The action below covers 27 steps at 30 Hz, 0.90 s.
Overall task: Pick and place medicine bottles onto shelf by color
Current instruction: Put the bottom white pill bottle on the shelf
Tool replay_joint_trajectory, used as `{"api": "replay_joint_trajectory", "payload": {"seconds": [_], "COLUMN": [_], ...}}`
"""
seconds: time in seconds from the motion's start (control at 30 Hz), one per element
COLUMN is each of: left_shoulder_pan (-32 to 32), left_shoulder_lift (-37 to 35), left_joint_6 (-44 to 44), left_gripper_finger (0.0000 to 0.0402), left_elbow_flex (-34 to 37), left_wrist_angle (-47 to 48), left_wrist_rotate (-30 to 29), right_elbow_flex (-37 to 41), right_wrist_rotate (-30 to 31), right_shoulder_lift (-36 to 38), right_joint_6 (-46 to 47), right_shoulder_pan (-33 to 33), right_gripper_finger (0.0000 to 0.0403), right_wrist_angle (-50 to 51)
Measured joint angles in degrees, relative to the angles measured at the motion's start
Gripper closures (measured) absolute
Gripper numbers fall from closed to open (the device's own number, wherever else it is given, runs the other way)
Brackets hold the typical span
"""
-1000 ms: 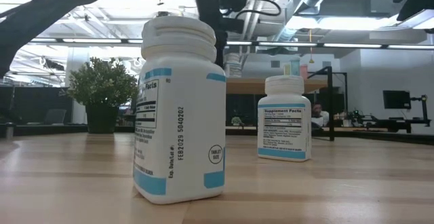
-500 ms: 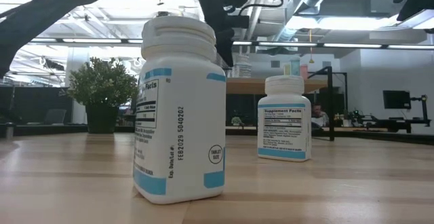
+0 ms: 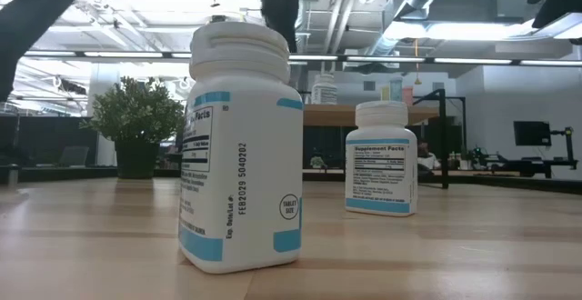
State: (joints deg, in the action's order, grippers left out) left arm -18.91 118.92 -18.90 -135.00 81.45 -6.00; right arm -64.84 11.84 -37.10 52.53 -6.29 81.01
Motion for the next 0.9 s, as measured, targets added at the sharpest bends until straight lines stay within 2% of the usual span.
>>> {"api": "replay_joint_trajectory", "payload": {"seconds": [0.23, 0.33, 0.47, 0.57, 0.9], "left_shoulder_pan": [6.3, 8.7, 11.6, 13.8, 23.7], "left_shoulder_lift": [-6.5, -8.8, -11.6, -12.2, -12.2], "left_joint_6": [1.0, 4.6, 8.4, 12.1, 19.3], "left_gripper_finger": [0.0354, 0.0333, 0.0298, 0.0276, 0.0222], "left_elbow_flex": [0.0, 0.0, 0.0, 0.0, 4.8], "left_wrist_angle": [0.3, 1.6, 3.9, 5.8, 7.2], "left_wrist_rotate": [0.8, 1.4, 5.9, 8.6, 7.6], "right_elbow_flex": [0.0, 0.0, 0.0, 0.0, 0.0], "right_wrist_rotate": [0.0, 0.0, 0.0, 0.0, 0.0], "right_shoulder_lift": [0.0, 0.0, 0.0, 0.0, 0.0], "right_joint_6": [-0.5, -0.5, -0.5, -0.5, -4.4], "right_shoulder_pan": [0.0, 0.0, 0.0, 0.0, 0.0], "right_gripper_finger": [0.0148, 0.0148, 0.0148, 0.0148, 0.0148], "right_wrist_angle": [0.0, 0.0, 0.0, 0.0, 1.8]}}
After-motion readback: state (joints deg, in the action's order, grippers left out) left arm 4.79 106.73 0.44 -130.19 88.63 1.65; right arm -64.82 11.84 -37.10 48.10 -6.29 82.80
